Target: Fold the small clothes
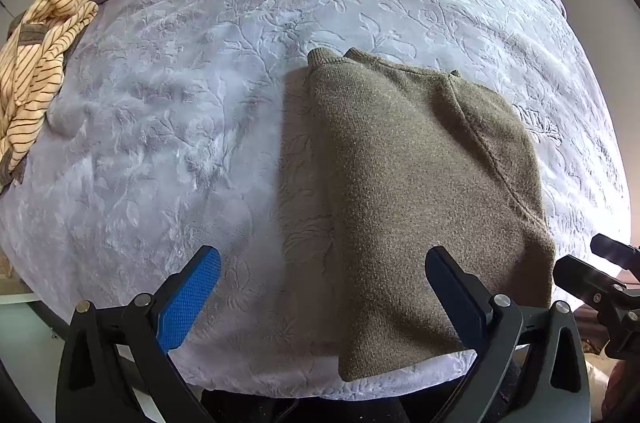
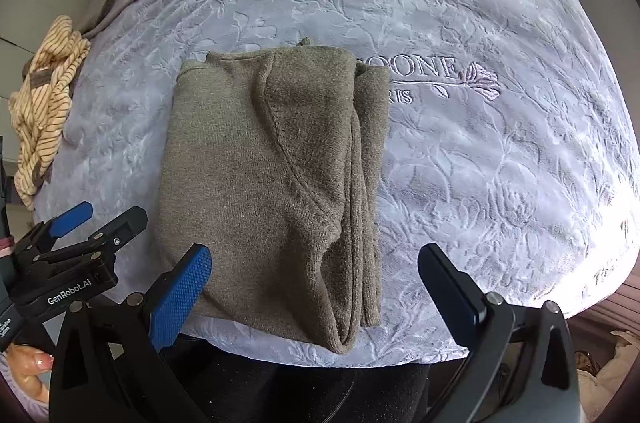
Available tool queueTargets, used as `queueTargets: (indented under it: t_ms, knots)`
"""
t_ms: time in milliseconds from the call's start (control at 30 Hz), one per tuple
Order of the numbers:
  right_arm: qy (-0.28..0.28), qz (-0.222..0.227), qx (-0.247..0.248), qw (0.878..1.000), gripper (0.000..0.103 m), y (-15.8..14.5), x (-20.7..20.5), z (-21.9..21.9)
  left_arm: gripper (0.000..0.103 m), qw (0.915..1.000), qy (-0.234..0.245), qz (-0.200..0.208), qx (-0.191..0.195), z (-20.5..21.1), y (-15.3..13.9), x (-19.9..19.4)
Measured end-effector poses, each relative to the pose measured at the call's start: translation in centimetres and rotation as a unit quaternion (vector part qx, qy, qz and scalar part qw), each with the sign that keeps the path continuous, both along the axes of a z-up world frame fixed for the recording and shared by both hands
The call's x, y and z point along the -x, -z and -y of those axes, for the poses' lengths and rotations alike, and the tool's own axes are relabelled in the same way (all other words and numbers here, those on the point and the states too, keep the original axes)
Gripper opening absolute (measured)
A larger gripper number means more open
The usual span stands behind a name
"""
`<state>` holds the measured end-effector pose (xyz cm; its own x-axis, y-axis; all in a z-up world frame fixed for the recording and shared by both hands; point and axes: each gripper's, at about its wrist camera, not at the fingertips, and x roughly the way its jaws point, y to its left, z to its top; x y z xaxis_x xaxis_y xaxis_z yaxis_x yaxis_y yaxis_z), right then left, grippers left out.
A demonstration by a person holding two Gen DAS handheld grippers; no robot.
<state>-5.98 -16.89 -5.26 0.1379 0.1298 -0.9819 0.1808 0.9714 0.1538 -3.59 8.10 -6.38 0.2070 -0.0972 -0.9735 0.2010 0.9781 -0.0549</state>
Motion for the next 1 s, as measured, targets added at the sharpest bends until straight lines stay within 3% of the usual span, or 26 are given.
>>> queueTargets:
  t_ms: [1000]
  knots:
    - [-0.001,-0.005,-0.002,1.0,0.103,-0.08,-0.47,-0.29,0.102,0.9999,0.007,-0.011,-0.002,0.14,0.12,-0.18]
